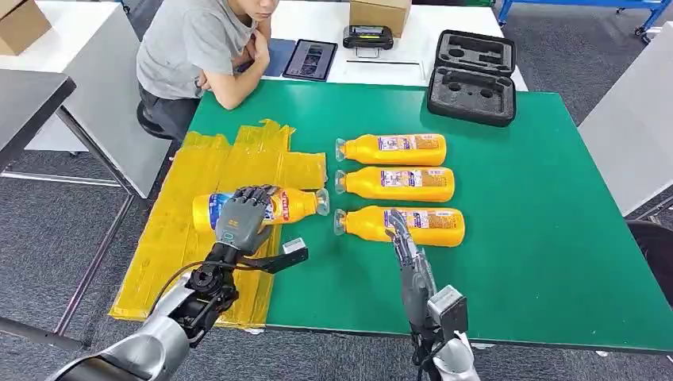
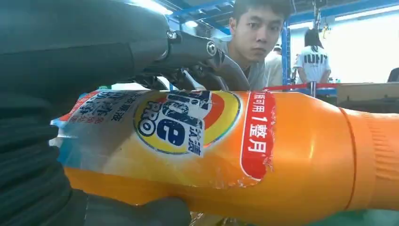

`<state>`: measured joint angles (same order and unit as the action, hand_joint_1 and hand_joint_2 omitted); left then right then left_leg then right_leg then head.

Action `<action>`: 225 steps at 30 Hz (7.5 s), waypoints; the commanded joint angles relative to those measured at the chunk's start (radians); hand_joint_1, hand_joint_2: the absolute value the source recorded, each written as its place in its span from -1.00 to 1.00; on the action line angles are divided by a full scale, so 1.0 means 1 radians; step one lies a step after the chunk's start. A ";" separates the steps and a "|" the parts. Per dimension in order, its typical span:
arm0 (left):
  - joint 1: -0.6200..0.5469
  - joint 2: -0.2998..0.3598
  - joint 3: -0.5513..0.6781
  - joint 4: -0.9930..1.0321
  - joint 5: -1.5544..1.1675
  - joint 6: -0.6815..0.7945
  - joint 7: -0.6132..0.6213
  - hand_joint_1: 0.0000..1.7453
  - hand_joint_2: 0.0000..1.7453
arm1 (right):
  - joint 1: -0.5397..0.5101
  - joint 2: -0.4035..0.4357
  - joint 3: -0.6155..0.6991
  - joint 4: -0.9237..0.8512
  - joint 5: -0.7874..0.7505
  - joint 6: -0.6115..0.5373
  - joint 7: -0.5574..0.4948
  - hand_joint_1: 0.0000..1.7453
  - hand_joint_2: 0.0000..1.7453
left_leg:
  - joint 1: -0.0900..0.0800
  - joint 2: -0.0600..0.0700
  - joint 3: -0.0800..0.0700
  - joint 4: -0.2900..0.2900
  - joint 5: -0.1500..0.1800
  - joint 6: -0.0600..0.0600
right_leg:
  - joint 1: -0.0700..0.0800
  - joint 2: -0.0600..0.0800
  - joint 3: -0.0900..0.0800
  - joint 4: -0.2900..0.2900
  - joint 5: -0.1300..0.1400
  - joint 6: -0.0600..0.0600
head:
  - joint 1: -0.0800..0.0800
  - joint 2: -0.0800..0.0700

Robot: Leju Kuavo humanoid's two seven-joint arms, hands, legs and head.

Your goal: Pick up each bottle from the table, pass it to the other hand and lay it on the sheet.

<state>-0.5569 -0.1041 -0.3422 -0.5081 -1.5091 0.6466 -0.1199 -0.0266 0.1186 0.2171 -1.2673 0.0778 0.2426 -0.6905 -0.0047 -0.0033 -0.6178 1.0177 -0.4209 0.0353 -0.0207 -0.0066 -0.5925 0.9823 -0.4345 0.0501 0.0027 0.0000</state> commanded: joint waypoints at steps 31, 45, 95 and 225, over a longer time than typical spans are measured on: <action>-0.090 -0.015 -0.021 0.132 -0.051 -0.021 0.114 1.00 1.00 | -0.064 -0.003 0.017 0.102 0.011 -0.007 -0.006 -1.00 -1.00 | 0.001 0.001 0.003 0.000 -0.001 -0.002 | 0.001 0.001 0.003 -0.001 -0.001 -0.002 | 0.000 0.000; -0.118 -0.037 -0.004 0.173 -0.037 -0.088 0.045 1.00 1.00 | -0.047 -0.001 0.005 0.100 0.008 -0.017 -0.008 -1.00 -1.00 | 0.002 0.000 0.004 0.001 -0.002 -0.002 | 0.002 0.000 0.005 0.000 -0.002 -0.002 | 0.000 0.000; -0.127 -0.018 0.097 0.205 0.079 -0.223 -0.066 -1.00 1.00 | -0.100 -0.006 -0.005 0.167 -0.014 -0.034 -0.008 -1.00 1.00 | 0.001 0.002 0.004 0.000 -0.001 -0.002 | 0.002 0.002 0.004 0.000 -0.001 -0.002 | 0.000 0.000; 0.184 0.053 -0.498 -0.697 1.222 -0.275 -0.578 -1.00 1.00 | -0.018 -0.175 -0.024 0.014 0.670 -0.386 0.096 -1.00 1.00 | 0.001 0.001 0.005 0.000 -0.002 -0.003 | 0.002 0.001 0.005 -0.001 -0.001 -0.003 | 0.000 0.000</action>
<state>-0.3207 -0.0565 -0.7893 -1.2650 -0.2915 0.3758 -0.6992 -0.0018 -0.0156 0.0968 -1.2359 0.7424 -0.1545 -0.6146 -0.0051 -0.0035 -0.6179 1.0177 -0.4213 0.0353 -0.0207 -0.0070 -0.5924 0.9818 -0.4346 0.0501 0.0023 0.0000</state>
